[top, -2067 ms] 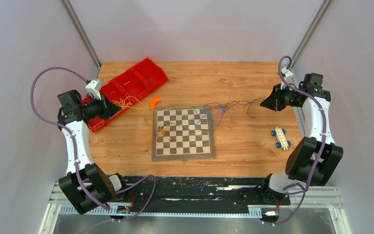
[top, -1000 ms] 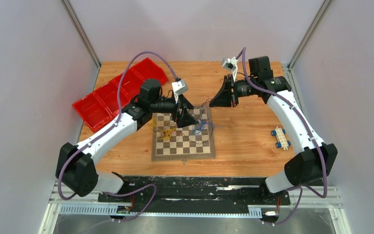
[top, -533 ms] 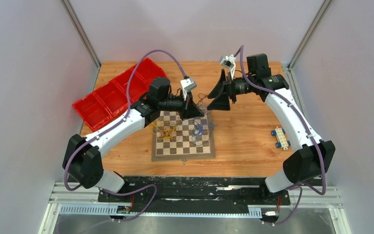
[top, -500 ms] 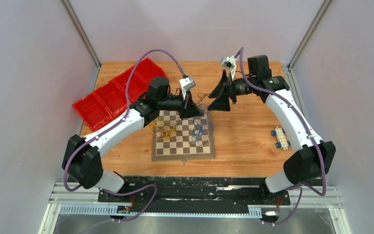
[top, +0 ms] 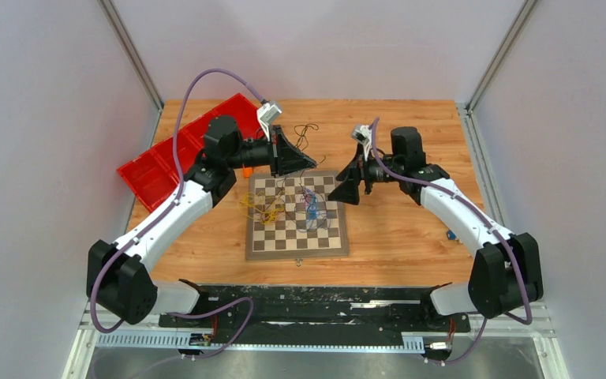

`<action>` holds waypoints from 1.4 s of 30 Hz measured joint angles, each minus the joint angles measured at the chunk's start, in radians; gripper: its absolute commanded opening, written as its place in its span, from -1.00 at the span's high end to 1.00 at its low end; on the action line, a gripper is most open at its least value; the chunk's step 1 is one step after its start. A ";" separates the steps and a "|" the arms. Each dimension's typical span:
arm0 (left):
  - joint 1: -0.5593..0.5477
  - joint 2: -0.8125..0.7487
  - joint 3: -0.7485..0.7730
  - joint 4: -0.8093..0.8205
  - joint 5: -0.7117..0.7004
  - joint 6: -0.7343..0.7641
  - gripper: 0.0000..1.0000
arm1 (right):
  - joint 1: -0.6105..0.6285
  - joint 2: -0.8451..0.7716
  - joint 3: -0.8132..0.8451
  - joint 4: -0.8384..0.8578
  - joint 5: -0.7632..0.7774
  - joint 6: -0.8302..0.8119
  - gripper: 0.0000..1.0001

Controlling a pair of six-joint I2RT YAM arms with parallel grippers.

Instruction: Untangle the cables

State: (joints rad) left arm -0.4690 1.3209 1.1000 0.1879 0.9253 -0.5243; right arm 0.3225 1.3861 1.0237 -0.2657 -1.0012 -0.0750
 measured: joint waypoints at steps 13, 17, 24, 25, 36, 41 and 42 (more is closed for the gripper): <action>0.017 0.000 -0.032 0.079 -0.018 -0.126 1.00 | 0.196 0.154 0.036 0.229 0.027 0.154 -0.67; 0.027 0.000 -0.043 0.095 -0.019 -0.144 1.00 | 0.196 0.217 0.036 0.317 0.015 0.238 0.40; 0.078 -0.005 -0.049 0.085 -0.016 -0.158 1.00 | 0.160 0.256 0.033 0.372 -0.007 0.307 1.00; 0.103 -0.011 -0.047 0.066 -0.013 -0.155 1.00 | 0.140 0.256 0.029 0.364 -0.013 0.295 1.00; 0.505 -0.039 0.109 -0.246 0.028 -0.066 1.00 | -0.183 0.128 -0.097 0.122 -0.083 0.039 0.90; 0.678 -0.087 0.230 -0.233 0.024 -0.045 1.00 | -0.302 0.128 -0.133 -0.054 -0.054 -0.056 0.92; 0.686 -0.102 0.234 -0.232 0.027 -0.034 1.00 | -0.309 0.128 -0.131 -0.078 -0.054 -0.071 0.94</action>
State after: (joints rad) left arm 0.2165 1.2190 1.3342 -0.0437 0.9524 -0.5583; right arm 0.0139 1.5139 0.8928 -0.3439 -1.0550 -0.1463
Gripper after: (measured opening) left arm 0.007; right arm 0.057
